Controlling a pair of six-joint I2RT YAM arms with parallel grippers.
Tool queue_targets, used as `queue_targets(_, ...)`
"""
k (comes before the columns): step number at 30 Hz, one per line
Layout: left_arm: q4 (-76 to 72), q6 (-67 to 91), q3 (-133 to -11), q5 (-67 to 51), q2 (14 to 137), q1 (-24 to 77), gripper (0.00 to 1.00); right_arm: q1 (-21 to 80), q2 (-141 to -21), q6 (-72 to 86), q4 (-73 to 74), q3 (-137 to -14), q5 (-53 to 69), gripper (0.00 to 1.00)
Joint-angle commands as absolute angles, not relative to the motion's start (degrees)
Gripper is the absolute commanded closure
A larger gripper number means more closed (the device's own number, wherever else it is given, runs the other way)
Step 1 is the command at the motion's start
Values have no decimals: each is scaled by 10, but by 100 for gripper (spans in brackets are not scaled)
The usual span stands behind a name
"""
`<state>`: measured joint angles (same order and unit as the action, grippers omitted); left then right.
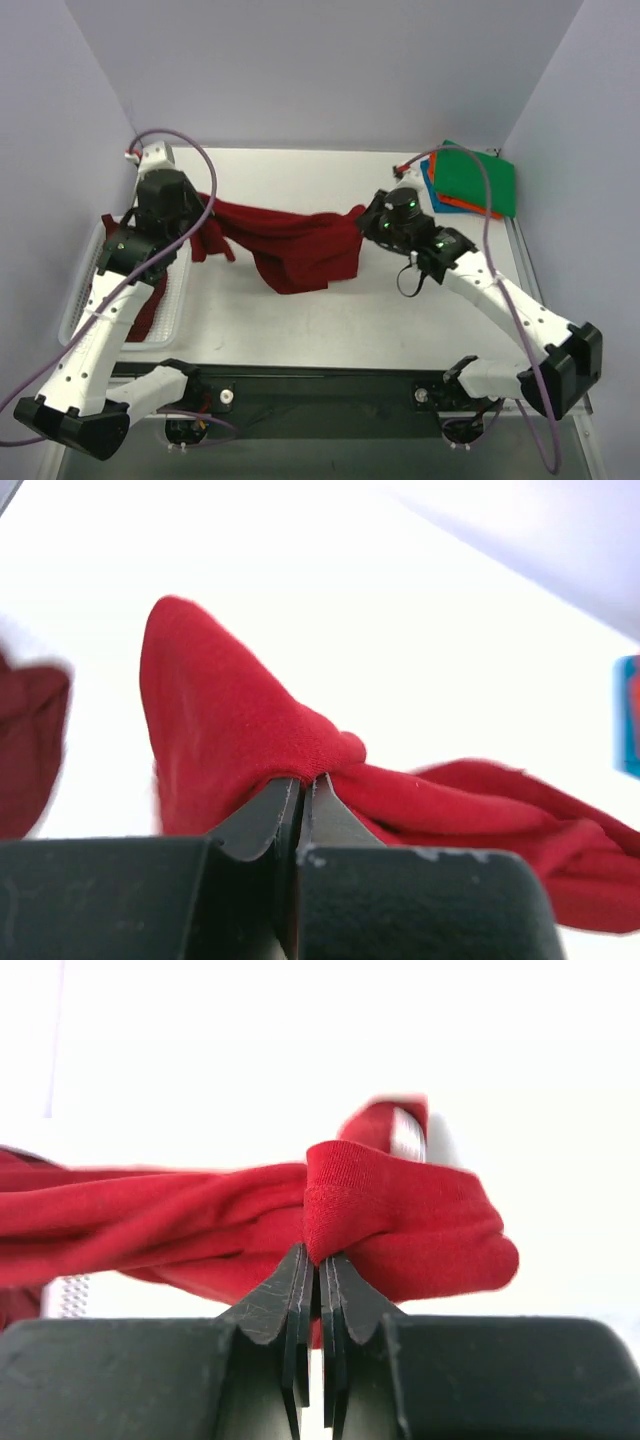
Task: Fold and stack the t-shirts
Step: Move the tshirt to the center of the board
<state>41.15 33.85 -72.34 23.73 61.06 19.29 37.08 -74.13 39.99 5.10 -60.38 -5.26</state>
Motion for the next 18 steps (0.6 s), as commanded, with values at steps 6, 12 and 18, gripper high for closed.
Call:
queue_targets(6, 447, 281, -981, 141, 680, 229, 100, 291, -621, 314, 221, -752, -69, 100)
queue_targets(12, 433, 298, -968, 115, 661, 247, 100, 275, -559, 280, 282, -805, -99, 100)
queue_targets(18, 360, 313, -908, 68, 699, 232, 100, 210, -607, 252, 289, -842, -45, 100)
